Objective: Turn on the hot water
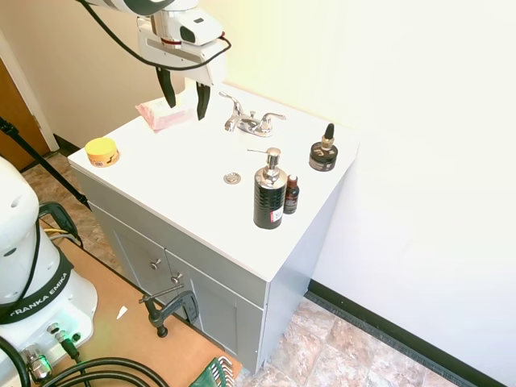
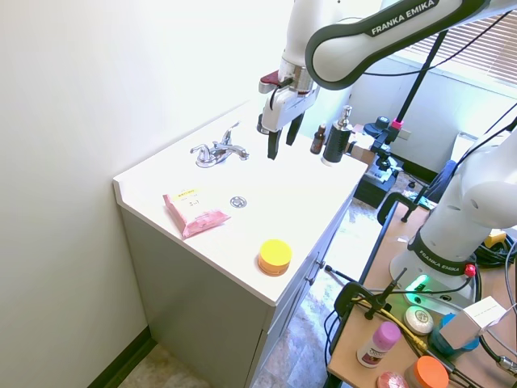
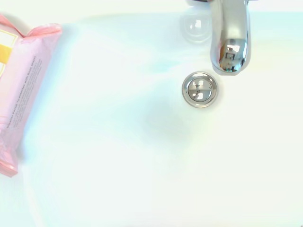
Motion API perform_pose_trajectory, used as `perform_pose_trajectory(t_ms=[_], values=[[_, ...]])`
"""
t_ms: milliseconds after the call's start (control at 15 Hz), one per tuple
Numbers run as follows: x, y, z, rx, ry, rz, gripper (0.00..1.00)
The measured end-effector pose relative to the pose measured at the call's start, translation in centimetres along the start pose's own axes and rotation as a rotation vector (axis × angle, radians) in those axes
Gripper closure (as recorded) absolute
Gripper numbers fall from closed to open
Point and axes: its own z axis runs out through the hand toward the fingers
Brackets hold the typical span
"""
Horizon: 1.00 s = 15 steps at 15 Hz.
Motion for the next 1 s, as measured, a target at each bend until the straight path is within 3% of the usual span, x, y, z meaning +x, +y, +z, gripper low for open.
perform_pose_trajectory(t_ms=[200, 400, 533, 733, 1000], values=[[0.2, -0.5, 0.0, 0.011, 0.017, 0.019, 0.0], [0.4, -3.9, 0.3, 0.04, 0.09, 0.079, 0.0], [0.8, -6.8, 1.0, 0.076, 0.152, 0.148, 0.0], [1.8, -10.3, 3.0, 0.137, 0.254, 0.178, 0.0], [2.3, -13.5, 5.0, 0.238, 0.346, 0.205, 0.0]])
